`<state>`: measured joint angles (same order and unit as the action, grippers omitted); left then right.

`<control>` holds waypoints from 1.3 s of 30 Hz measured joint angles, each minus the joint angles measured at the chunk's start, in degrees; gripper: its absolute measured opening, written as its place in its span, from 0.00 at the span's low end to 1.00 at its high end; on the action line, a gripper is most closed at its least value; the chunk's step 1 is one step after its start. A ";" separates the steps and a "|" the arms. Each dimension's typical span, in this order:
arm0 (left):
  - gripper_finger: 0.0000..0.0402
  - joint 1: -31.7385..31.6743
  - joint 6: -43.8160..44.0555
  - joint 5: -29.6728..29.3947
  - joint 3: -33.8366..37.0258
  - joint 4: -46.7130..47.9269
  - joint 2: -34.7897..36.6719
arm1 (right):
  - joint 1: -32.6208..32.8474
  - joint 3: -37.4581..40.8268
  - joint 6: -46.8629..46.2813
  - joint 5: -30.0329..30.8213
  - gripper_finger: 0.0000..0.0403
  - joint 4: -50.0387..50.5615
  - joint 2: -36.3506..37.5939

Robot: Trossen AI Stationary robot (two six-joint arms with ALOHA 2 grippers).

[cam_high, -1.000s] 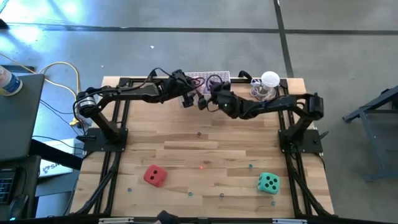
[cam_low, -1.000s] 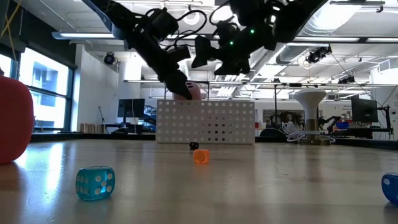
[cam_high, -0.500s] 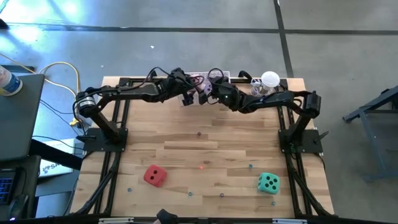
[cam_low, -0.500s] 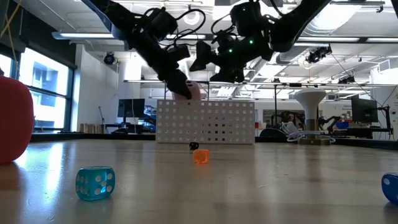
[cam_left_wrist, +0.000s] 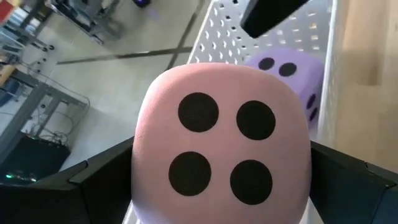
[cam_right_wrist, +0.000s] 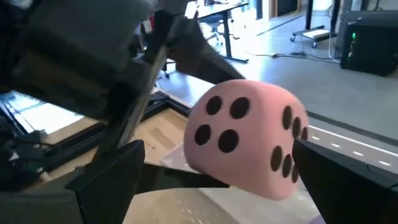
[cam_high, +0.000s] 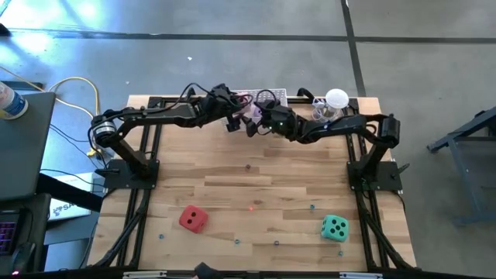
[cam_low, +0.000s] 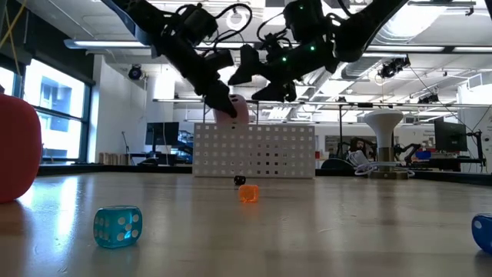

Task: Pick & Place Dice
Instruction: Put the large pink dice into the white bin

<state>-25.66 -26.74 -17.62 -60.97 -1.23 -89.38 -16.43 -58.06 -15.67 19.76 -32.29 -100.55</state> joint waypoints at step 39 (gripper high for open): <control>0.96 0.01 -0.72 11.40 0.13 6.24 3.55 | -4.24 -0.24 7.22 -0.21 0.99 2.89 -2.66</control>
<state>-25.65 -27.46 -6.22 -60.84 5.01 -85.83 -20.67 -58.30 -8.45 19.55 -29.40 -103.21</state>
